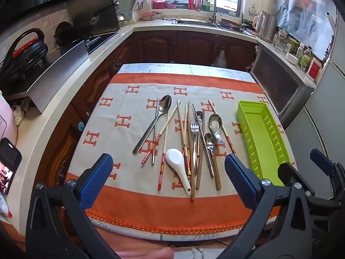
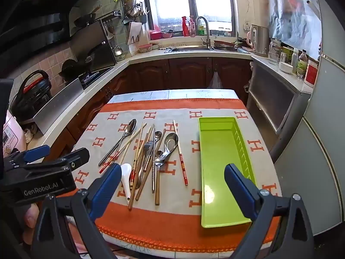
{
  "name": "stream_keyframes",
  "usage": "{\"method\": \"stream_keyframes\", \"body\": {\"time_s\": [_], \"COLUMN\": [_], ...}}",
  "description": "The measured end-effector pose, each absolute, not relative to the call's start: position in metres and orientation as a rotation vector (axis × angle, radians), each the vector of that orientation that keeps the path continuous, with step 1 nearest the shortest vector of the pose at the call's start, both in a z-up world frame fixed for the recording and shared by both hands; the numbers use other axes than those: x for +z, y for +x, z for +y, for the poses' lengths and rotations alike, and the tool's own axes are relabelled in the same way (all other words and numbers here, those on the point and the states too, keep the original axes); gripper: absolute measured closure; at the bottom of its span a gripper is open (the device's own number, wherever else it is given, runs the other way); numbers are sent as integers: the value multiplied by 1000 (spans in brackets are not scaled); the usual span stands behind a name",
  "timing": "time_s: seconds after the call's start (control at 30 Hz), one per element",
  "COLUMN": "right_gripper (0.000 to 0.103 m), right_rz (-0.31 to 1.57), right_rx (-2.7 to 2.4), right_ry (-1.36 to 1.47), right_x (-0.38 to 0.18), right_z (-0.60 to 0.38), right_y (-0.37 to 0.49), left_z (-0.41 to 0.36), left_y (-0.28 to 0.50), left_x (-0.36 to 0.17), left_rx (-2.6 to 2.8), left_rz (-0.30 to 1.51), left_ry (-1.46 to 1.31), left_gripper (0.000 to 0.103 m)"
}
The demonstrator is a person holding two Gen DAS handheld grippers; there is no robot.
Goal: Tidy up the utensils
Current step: 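Move both tools over the row of utensils on the cloth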
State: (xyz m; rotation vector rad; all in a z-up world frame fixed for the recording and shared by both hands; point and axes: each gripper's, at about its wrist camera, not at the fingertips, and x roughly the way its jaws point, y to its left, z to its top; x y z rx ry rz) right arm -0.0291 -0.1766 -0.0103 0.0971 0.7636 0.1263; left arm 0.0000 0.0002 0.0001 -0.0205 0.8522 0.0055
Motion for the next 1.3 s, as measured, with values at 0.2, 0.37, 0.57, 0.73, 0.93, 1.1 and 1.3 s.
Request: {"method": "stream_keyframes", "body": {"time_s": [0.2, 0.37, 0.57, 0.73, 0.93, 1.1, 1.3], "right_gripper": [6, 6, 6, 6, 6, 6, 6], "right_rz": [759, 781, 773, 781, 776, 773, 756], "right_rx": [120, 108, 94, 85, 78, 76, 60], "right_ry": [130, 140, 130, 122, 96, 69, 59], "right_x": [-15, -15, -13, -12, -9, -7, -3], "right_z": [-183, -192, -192, -191, -187, -182, -183], "right_y": [-32, -31, -35, -36, -38, -40, -43], "left_z": [-16, -17, -22, -21, -22, -23, -31], "left_y": [-1, 2, 4, 4, 5, 6, 1], "left_x": [0, -10, -14, -9, -7, -5, 1], "left_rx": [4, -29, -48, -73, -91, -103, -115], "left_rz": [844, 887, 881, 875, 887, 885, 853], "left_ry": [46, 13, 12, -21, -39, -51, -16], "left_gripper": [3, 3, 4, 4, 10, 11, 11]}}
